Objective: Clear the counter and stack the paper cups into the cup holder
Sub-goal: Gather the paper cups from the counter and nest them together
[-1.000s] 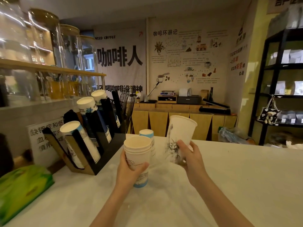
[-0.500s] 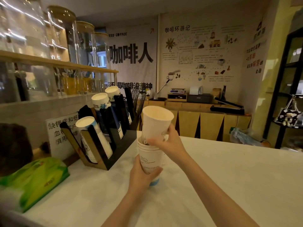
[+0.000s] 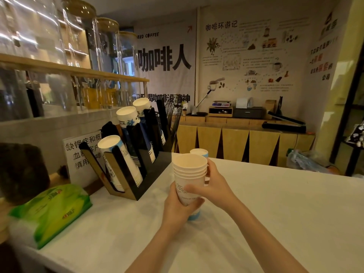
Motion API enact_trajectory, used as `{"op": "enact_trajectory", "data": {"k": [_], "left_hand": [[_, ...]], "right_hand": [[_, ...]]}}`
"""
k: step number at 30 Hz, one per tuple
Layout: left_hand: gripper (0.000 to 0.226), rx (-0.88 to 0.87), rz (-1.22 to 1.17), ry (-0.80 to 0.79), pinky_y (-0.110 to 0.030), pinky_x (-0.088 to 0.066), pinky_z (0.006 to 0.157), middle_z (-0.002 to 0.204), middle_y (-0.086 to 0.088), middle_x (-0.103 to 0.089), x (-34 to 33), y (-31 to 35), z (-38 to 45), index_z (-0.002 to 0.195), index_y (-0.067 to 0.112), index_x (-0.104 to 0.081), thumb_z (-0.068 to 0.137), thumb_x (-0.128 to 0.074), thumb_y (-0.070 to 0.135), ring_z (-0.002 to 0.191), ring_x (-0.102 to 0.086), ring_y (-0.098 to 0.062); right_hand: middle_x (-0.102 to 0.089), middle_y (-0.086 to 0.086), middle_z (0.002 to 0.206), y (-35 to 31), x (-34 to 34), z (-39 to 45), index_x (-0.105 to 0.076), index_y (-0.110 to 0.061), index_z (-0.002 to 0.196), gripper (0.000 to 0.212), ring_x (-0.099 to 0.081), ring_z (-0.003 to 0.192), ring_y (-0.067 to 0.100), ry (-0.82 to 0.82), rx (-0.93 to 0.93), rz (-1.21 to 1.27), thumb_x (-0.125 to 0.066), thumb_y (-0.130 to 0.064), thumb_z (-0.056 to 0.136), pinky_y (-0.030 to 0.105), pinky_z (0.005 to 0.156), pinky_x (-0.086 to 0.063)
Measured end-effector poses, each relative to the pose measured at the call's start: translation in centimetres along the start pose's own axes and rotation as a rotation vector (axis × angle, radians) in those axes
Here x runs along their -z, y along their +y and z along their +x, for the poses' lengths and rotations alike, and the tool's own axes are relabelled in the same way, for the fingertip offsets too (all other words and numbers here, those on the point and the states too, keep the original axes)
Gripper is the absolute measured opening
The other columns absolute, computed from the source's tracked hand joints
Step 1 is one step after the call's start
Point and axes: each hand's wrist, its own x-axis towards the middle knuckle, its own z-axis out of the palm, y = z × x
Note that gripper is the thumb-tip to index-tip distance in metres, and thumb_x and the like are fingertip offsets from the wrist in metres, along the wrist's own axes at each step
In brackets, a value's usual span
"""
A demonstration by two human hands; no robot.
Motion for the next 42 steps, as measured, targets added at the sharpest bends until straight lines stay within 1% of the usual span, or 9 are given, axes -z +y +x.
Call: {"op": "enact_trajectory", "data": {"k": [7,10,13,17,21,26,30,35,42], "left_hand": [[0.087,-0.075,0.112,0.011,-0.026,-0.046,0.092,0.121,0.01,-0.05,-0.3,0.0,-0.2,0.126,0.035,-0.031,0.057,-0.082,0.021,0.117,-0.05,-0.015],[0.102,-0.13,0.202,-0.004,-0.031,-0.041,0.103,0.139,0.01,-0.041,-0.7,0.7,-1.0,0.136,0.036,-0.019,0.055,-0.081,0.038,0.127,-0.041,-0.011],[0.088,-0.245,0.343,0.136,-0.037,-0.03,0.113,0.149,0.006,-0.029,-1.3,1.7,-1.6,0.134,0.043,-0.008,0.069,-0.066,0.048,0.134,-0.029,-0.009],[0.073,-0.502,0.366,0.311,-0.019,-0.01,0.108,0.151,-0.001,-0.023,-1.2,5.1,-0.8,0.137,0.036,-0.012,0.073,-0.046,0.047,0.132,-0.009,0.006],[0.068,-0.616,0.443,0.13,-0.028,-0.018,0.111,0.142,0.01,-0.031,0.6,10.6,1.8,0.132,0.041,-0.02,0.073,-0.052,0.037,0.132,-0.022,-0.004],[0.075,-0.462,0.581,-0.313,-0.036,-0.039,0.099,0.126,0.007,-0.041,1.8,13.1,4.2,0.122,0.052,-0.021,0.075,-0.068,0.016,0.111,-0.037,-0.009],[0.085,-0.537,0.655,-0.212,-0.035,-0.038,0.101,0.131,-0.001,-0.036,1.8,12.3,5.8,0.131,0.041,-0.027,0.067,-0.076,0.018,0.11,-0.034,-0.01],[0.09,-0.501,0.528,0.073,-0.032,-0.037,0.098,0.136,-0.007,-0.032,1.1,11.5,7.8,0.13,0.023,-0.035,0.055,-0.083,0.017,0.119,-0.032,-0.013],[0.071,-0.271,0.166,0.047,-0.03,-0.05,0.084,0.108,0.007,-0.061,-0.5,8.8,8.9,0.12,0.027,-0.046,0.058,-0.082,0.028,0.102,-0.057,-0.013]], "right_hand": [[-0.057,-0.005,0.127,2.7,0.4,-0.2,-0.039,-0.026,0.132,0.084,-0.055,0.111,0.012,-0.227,-0.102,-0.101,-0.081,-0.034,0.06,0.026,0.089,-0.051],[-0.06,-0.008,0.116,1.7,1.9,0.1,-0.047,-0.026,0.121,0.073,-0.058,0.103,0.011,-0.104,-0.076,-0.115,-0.081,-0.039,0.058,0.025,0.082,-0.053],[-0.059,-0.01,0.105,-0.4,4.3,0.3,-0.046,-0.029,0.118,0.063,-0.058,0.096,0.01,0.034,-0.014,-0.064,-0.079,-0.033,0.064,0.022,0.073,-0.051],[-0.055,-0.01,0.105,-1.9,7.6,0.1,-0.045,-0.035,0.118,0.068,-0.058,0.095,0.011,0.12,0.061,-0.237,-0.077,-0.043,0.058,0.032,0.078,-0.055],[-0.048,-0.007,0.109,-2.5,8.9,-0.3,-0.043,-0.036,0.117,0.069,-0.052,0.097,0.011,0.115,0.074,-0.41,-0.076,-0.048,0.058,0.033,0.079,-0.057],[-0.05,-0.005,0.109,-2.9,9.8,-0.1,-0.042,-0.029,0.125,0.075,-0.055,0.094,0.014,0.167,0.01,-0.279,-0.078,-0.043,0.061,0.021,0.067,-0.053],[-0.051,-0.001,0.111,-3.4,10.0,0.0,-0.04,-0.025,0.13,0.071,-0.058,0.085,0.014,0.239,0.012,0.05,-0.076,-0.029,0.069,0.021,0.056,-0.055],[-0.052,-0.006,0.124,-3.9,8.1,0.0,-0.036,-0.028,0.13,0.073,-0.062,0.102,0.003,0.193,0.203,0.4,-0.075,-0.014,0.071,0.017,0.069,-0.056],[-0.024,-0.034,0.135,-2.9,4.9,0.6,-0.002,-0.044,0.141,0.097,-0.029,0.131,-0.009,0.029,0.148,0.254,-0.071,-0.031,0.074,0.012,0.099,-0.029]]}}
